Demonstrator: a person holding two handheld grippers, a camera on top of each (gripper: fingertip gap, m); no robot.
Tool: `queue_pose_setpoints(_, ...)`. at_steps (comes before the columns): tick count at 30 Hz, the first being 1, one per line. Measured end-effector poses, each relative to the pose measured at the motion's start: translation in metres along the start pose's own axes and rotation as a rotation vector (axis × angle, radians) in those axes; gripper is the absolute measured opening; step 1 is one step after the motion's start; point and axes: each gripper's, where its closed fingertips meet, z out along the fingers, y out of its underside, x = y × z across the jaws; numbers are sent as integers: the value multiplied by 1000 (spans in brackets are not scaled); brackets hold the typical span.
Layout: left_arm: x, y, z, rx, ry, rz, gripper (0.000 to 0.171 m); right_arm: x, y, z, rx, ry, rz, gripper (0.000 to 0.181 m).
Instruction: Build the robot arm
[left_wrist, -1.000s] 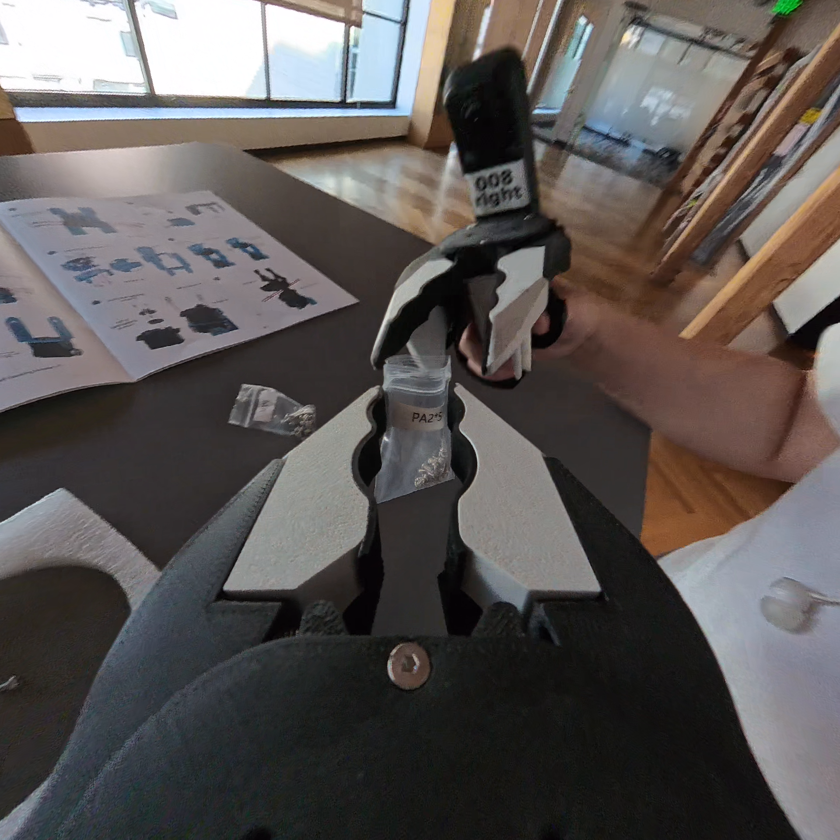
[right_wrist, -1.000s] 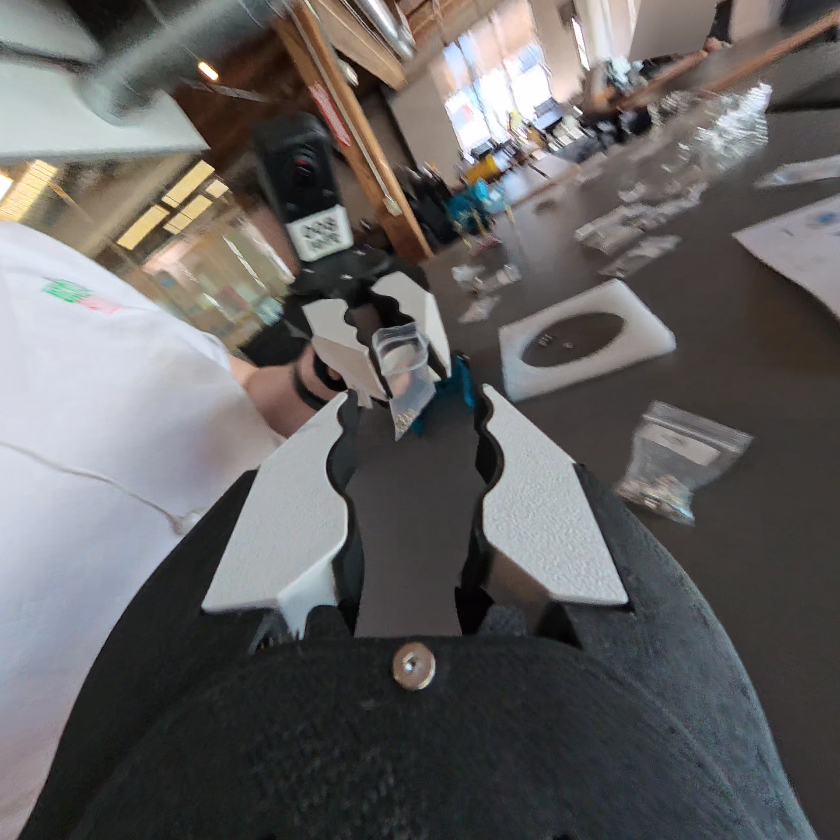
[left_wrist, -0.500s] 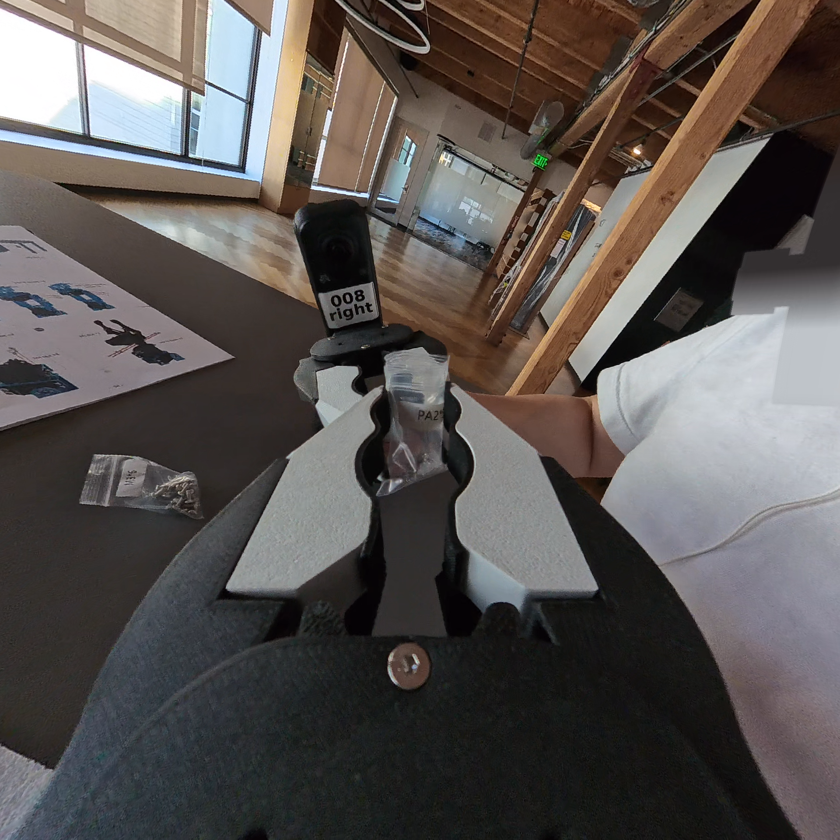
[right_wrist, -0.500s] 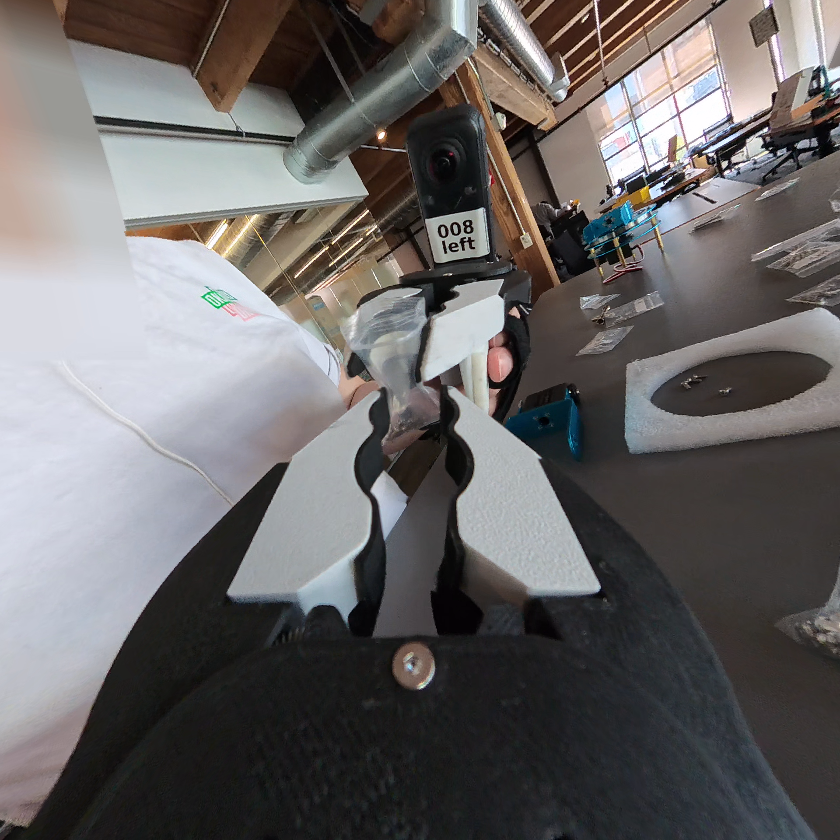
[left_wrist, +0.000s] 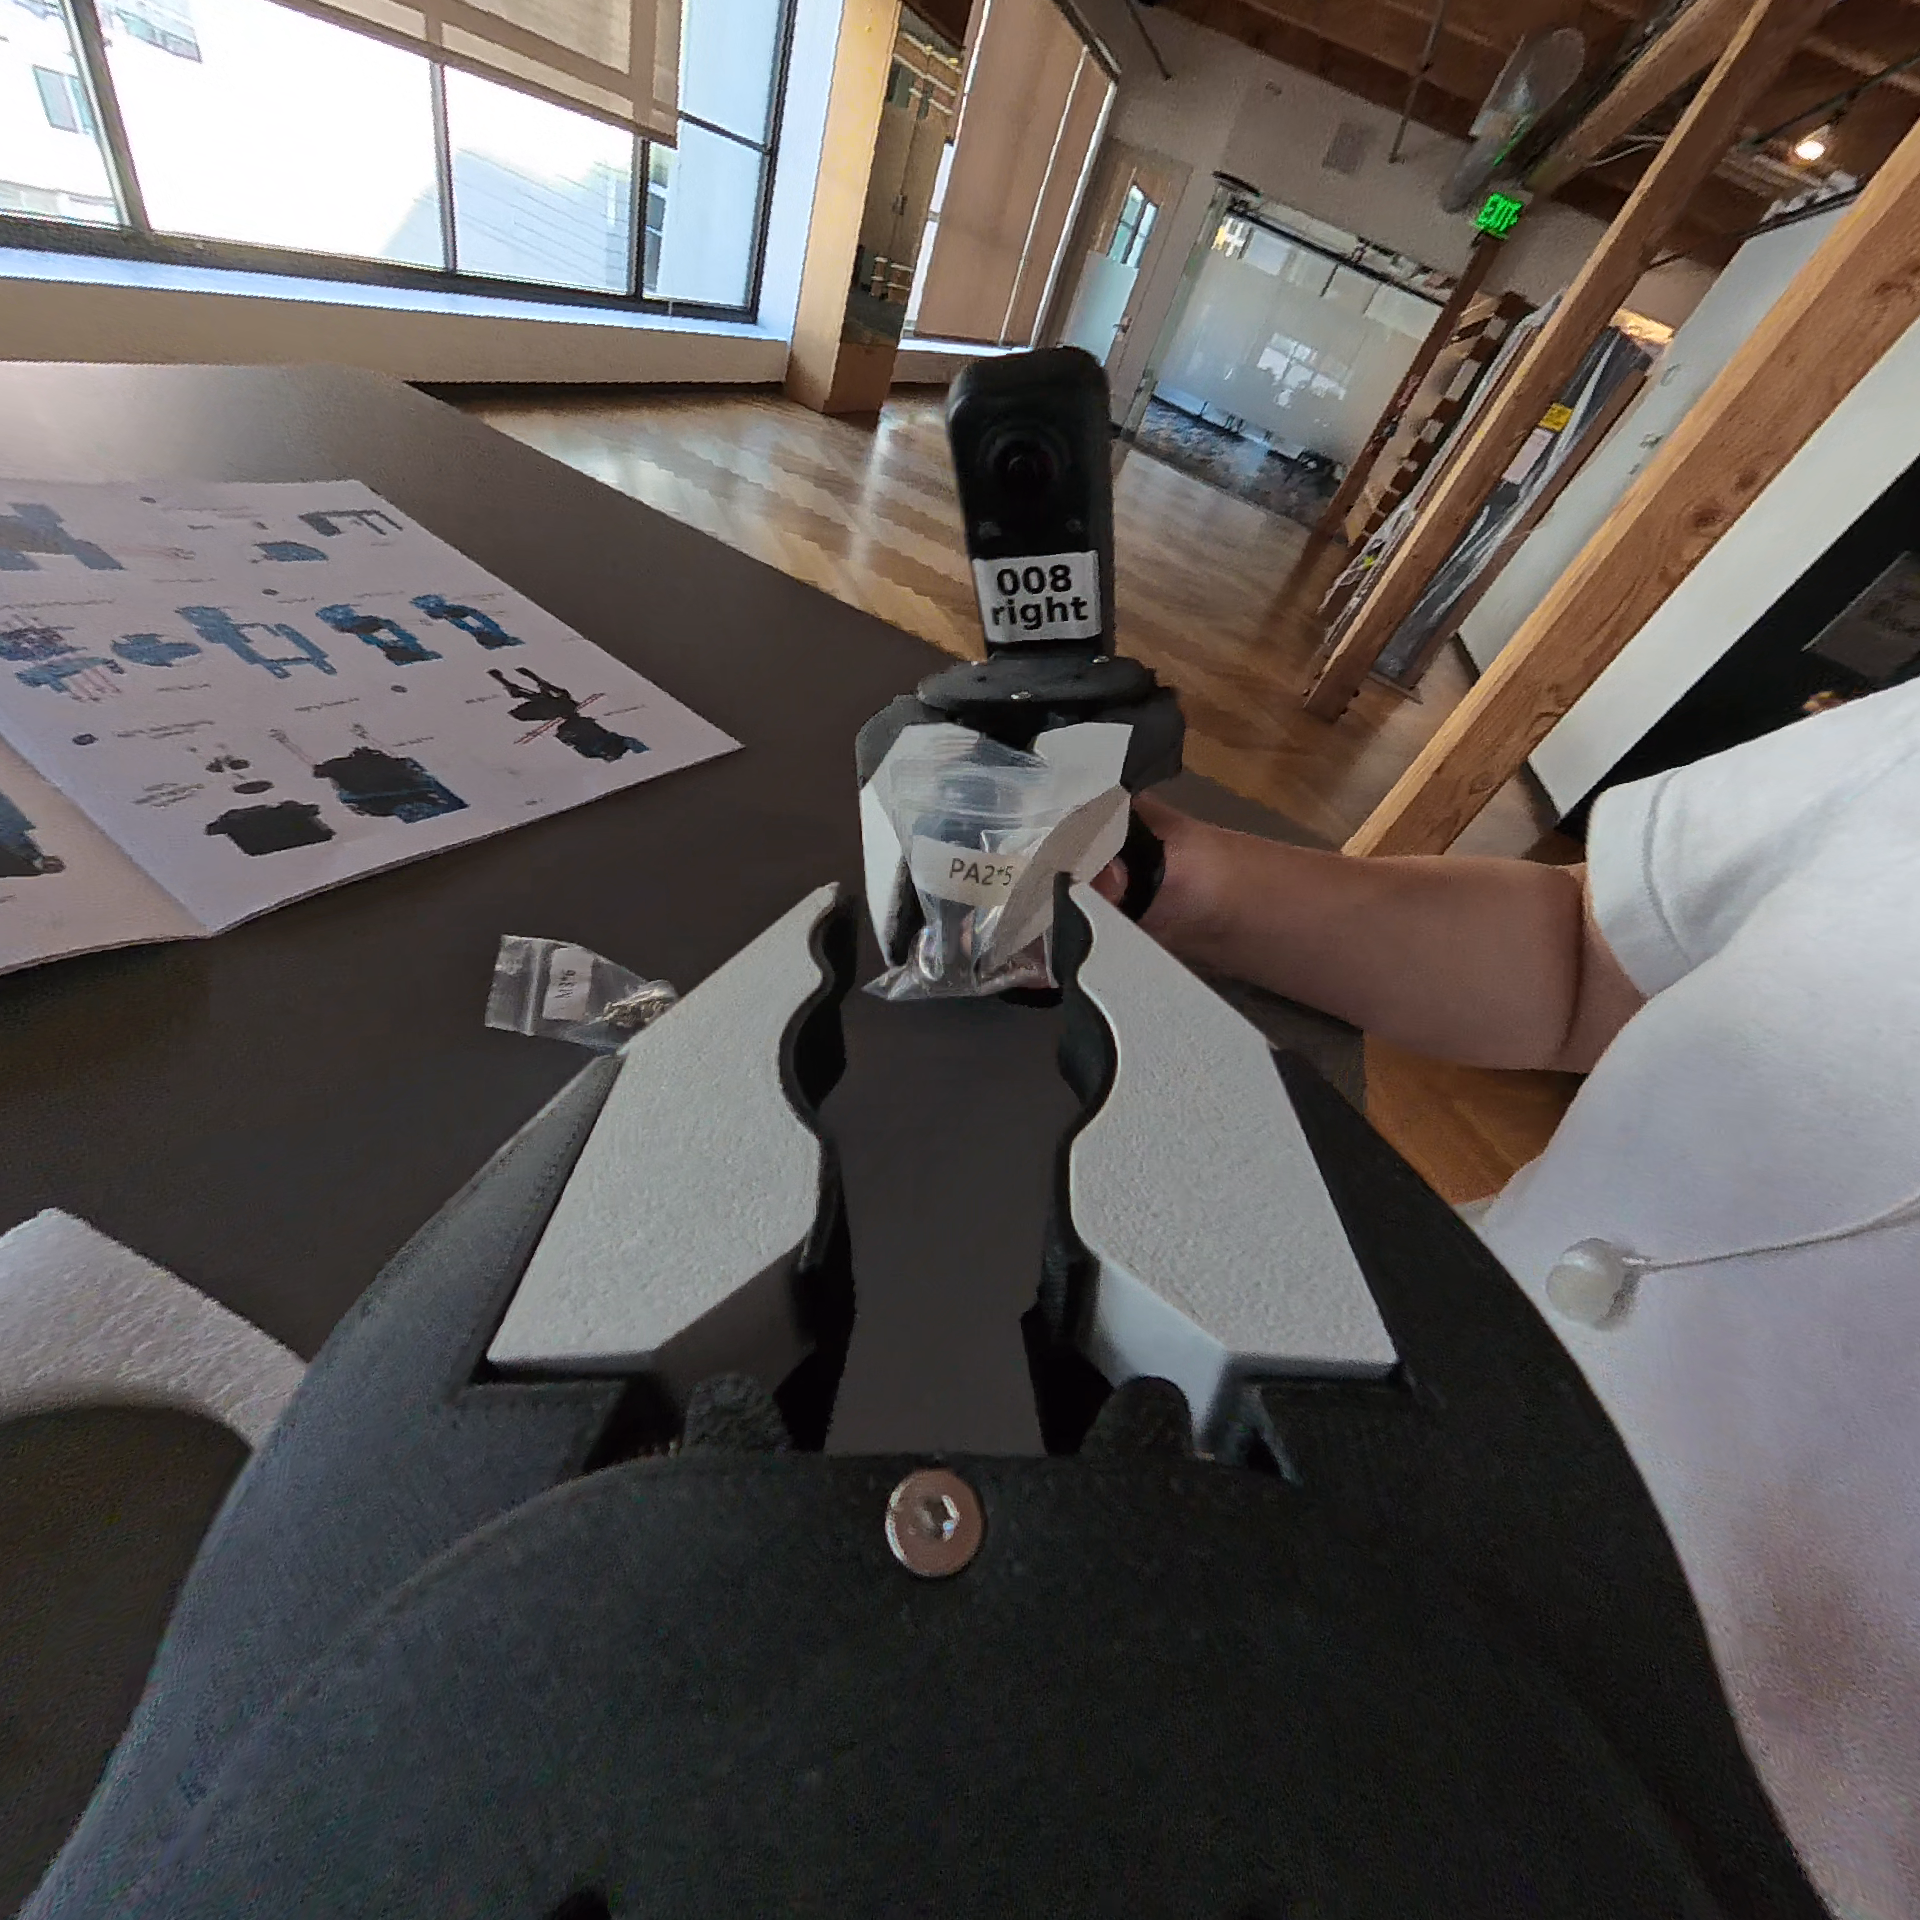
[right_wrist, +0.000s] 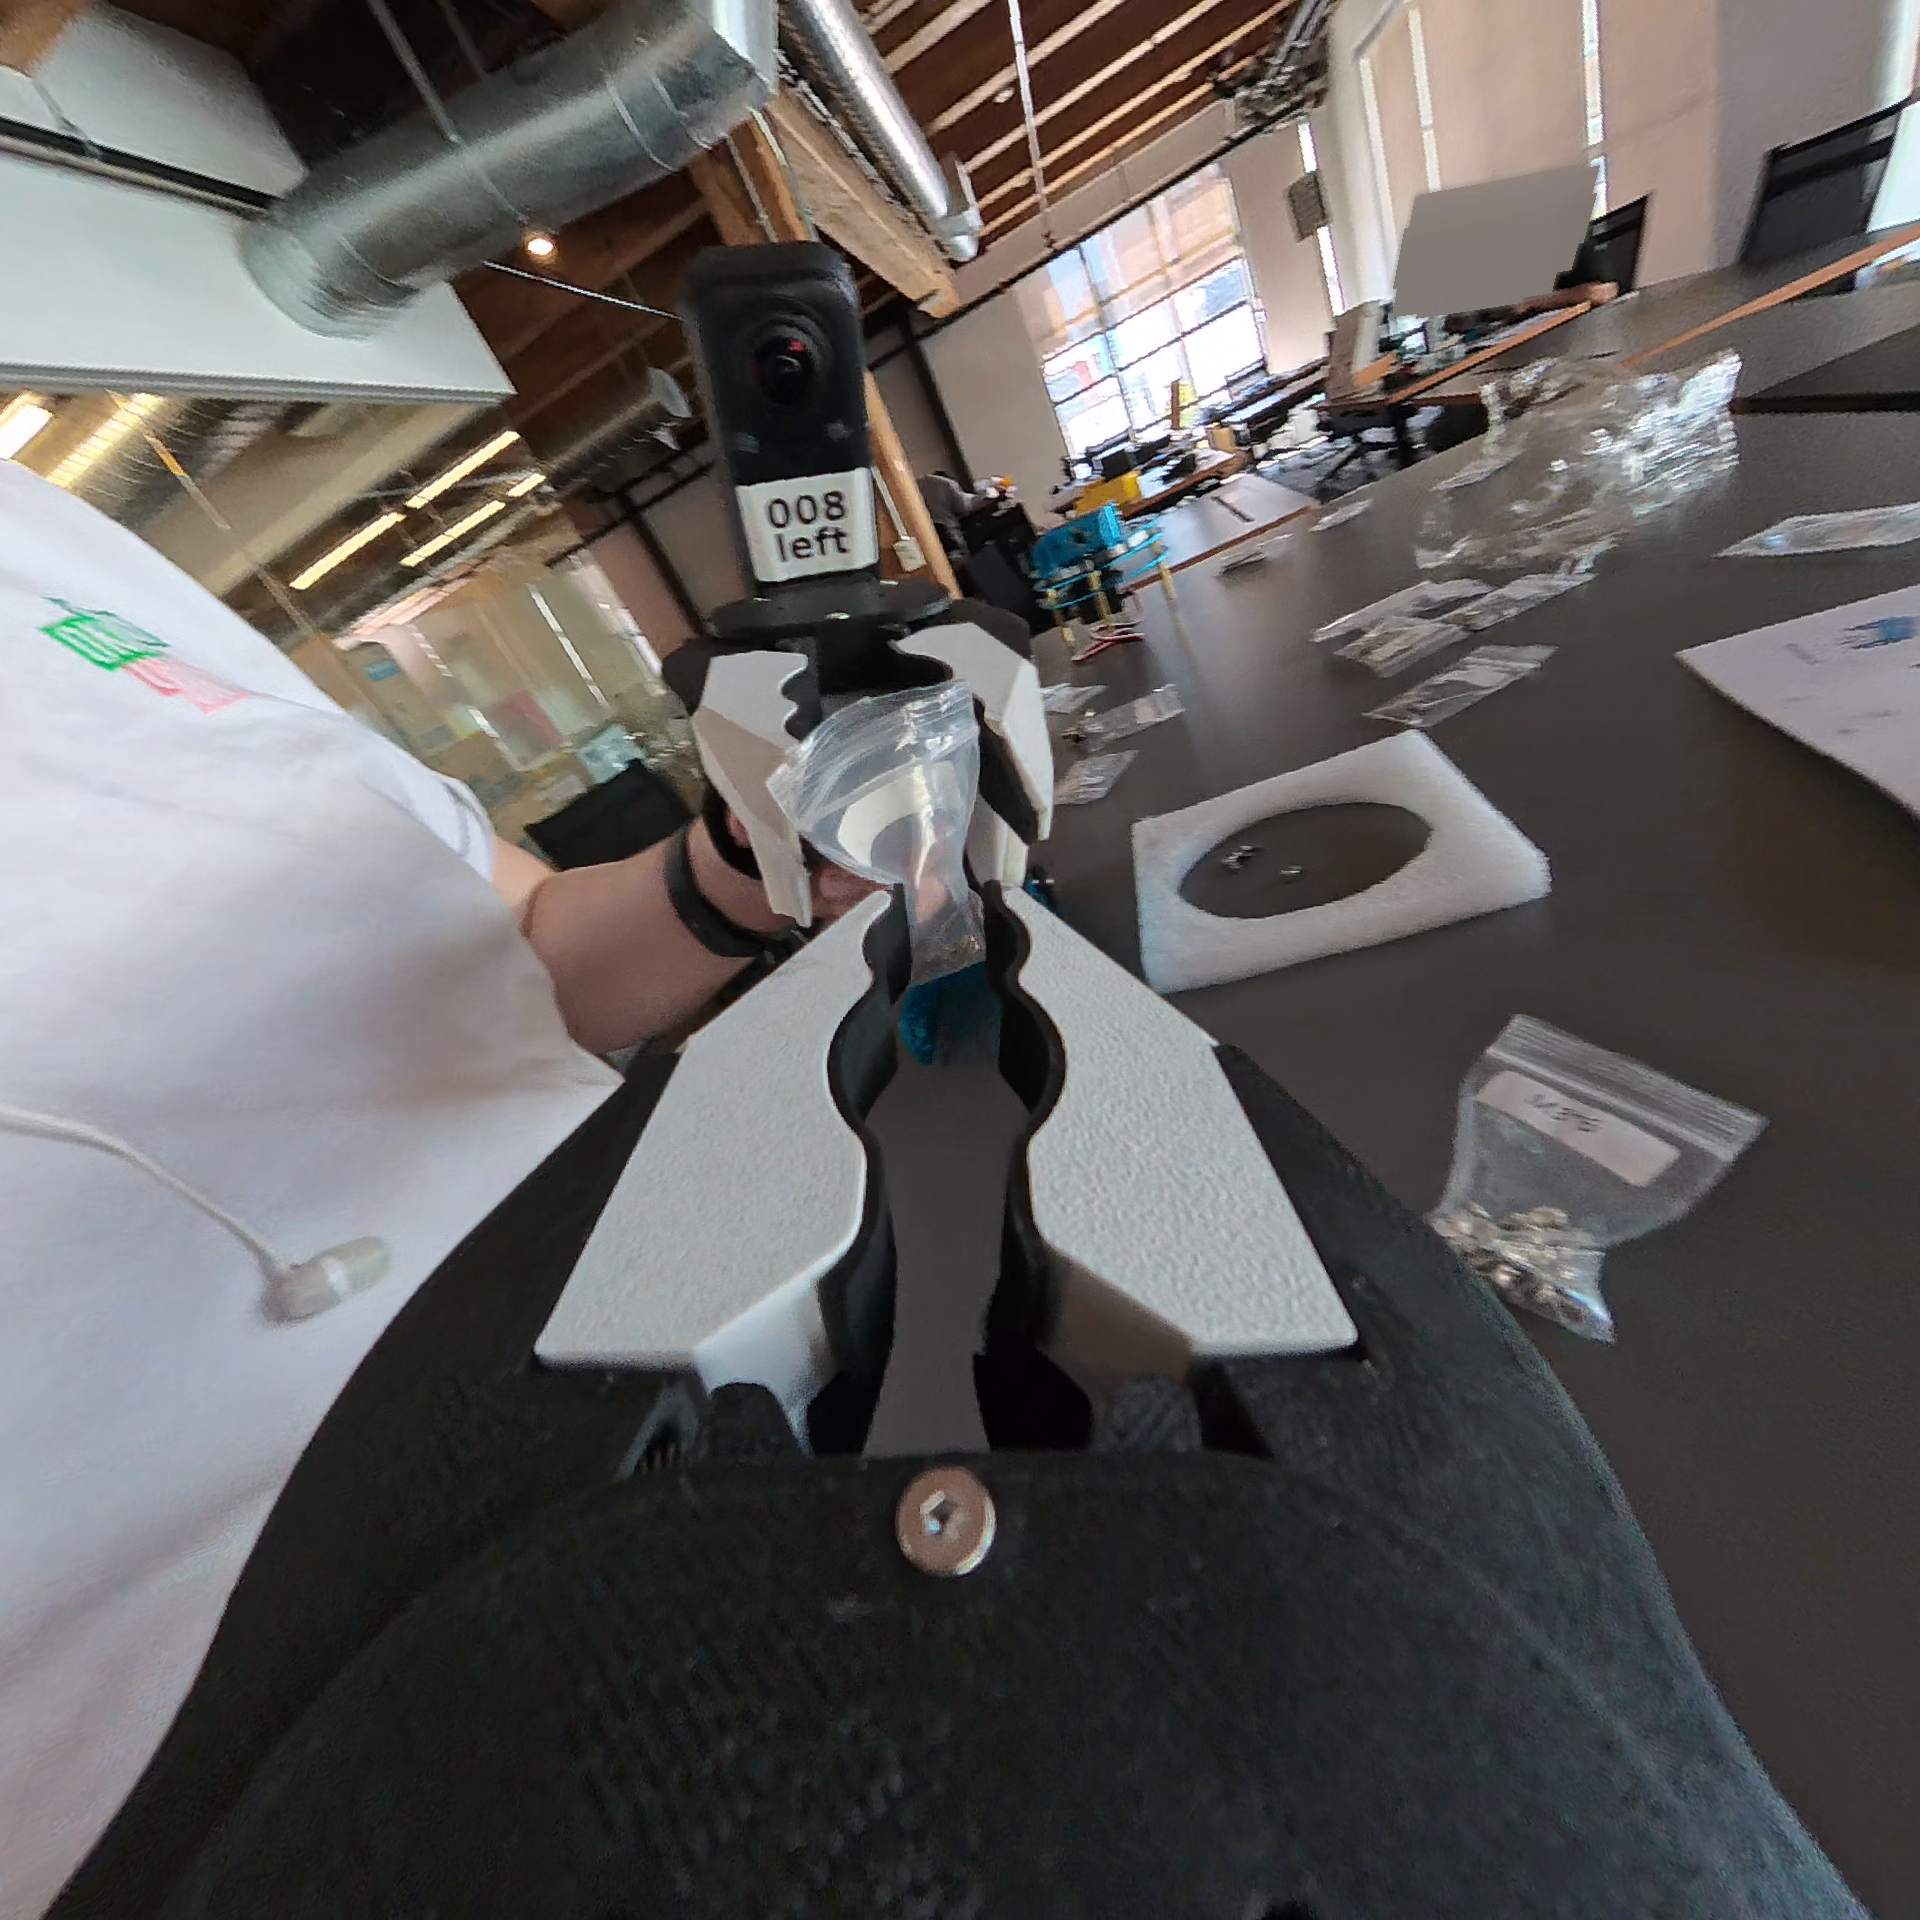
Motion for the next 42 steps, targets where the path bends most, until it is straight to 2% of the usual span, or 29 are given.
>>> queue_pose_setpoints(3, -8, 3, -3, -45, -71, 51, 40, 10, 2, -1, -24, 90, -67, 13)
queue_pose_setpoints(6, -9, 1, -2, -73, -124, 140, 52, 16, 9, 1, -89, 154, -138, 13)
queue_pose_setpoints(10, -11, 4, 9, -147, -158, 232, 48, 17, 17, 6, -146, 183, -194, 13)
queue_pose_setpoints(12, -13, 9, 12, -195, -161, 248, 39, 21, 20, 5, -168, 214, -206, 13)
queue_pose_setpoints(23, -8, 4, 14, -165, -92, 196, 16, 17, 19, 3, -137, 175, -172, 15)
queue_pose_setpoints(28, -8, 2, 14, -124, -41, 132, 16, 12, 16, 6, -84, 101, -84, 22)
queue_pose_setpoints(32, -11, 8, 13, -118, -18, 82, 15, 12, 17, 7, -81, 82, -44, 14)
queue_pose_setpoints(36, -13, 8, 11, -102, 20, 27, 14, 16, 14, 5, -60, 96, -28, 24)
queue_pose_setpoints(38, -14, 9, 11, -104, 25, 17, 14, 14, 13, 4, -54, 76, -16, 17)
queue_pose_setpoints(42, -13, 11, 13, -104, 45, 6, 13, 12, 13, 5, -49, 66, -3, 18)
